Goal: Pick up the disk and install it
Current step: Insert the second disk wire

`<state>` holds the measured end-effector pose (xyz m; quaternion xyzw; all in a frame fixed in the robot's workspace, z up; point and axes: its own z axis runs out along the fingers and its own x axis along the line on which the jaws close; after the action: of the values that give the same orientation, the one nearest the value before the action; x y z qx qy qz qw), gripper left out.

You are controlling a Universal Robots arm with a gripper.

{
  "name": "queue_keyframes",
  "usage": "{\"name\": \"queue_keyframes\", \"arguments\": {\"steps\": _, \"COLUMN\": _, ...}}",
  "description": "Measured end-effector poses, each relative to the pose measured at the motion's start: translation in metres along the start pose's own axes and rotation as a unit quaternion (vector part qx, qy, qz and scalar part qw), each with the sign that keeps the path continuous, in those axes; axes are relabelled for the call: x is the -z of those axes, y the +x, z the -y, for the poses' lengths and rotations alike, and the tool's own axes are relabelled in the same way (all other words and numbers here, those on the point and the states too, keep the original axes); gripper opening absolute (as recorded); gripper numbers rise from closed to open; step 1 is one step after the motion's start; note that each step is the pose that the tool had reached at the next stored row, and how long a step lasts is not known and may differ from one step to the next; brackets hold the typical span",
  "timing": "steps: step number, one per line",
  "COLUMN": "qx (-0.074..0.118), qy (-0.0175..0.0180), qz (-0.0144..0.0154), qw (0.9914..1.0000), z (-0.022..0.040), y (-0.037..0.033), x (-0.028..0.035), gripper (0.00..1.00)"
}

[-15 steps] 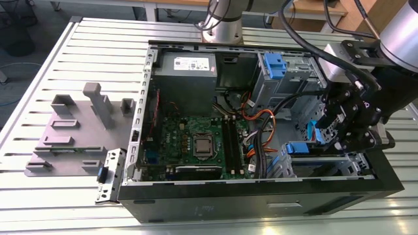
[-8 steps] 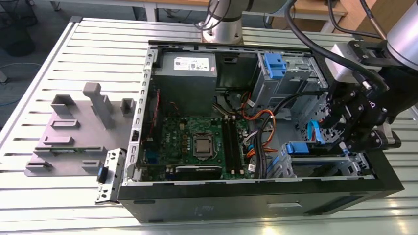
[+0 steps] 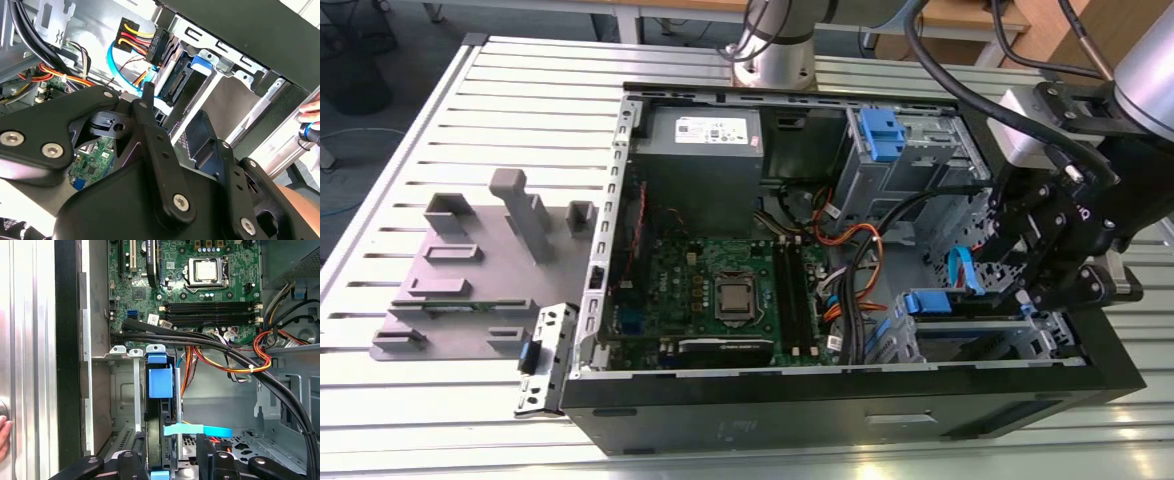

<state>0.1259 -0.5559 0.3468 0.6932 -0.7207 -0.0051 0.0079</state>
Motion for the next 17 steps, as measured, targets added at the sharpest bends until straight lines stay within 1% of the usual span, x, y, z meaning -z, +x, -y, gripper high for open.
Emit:
{"name": "queue_keyframes", "arguments": {"steps": 9, "qx": 0.000, "qy": 0.0000, "qz": -0.0001, "qw": 1.00000, "z": -0.0001, "y": -0.0012, "x": 0.0005, "gripper": 0.53}}
{"name": "queue_keyframes", "arguments": {"steps": 17, "qx": 0.000, "qy": 0.0000, "qz": 0.0000, "qw": 1.00000, "z": -0.0003, "y": -0.0066, "x": 0.0002, "gripper": 0.53}}
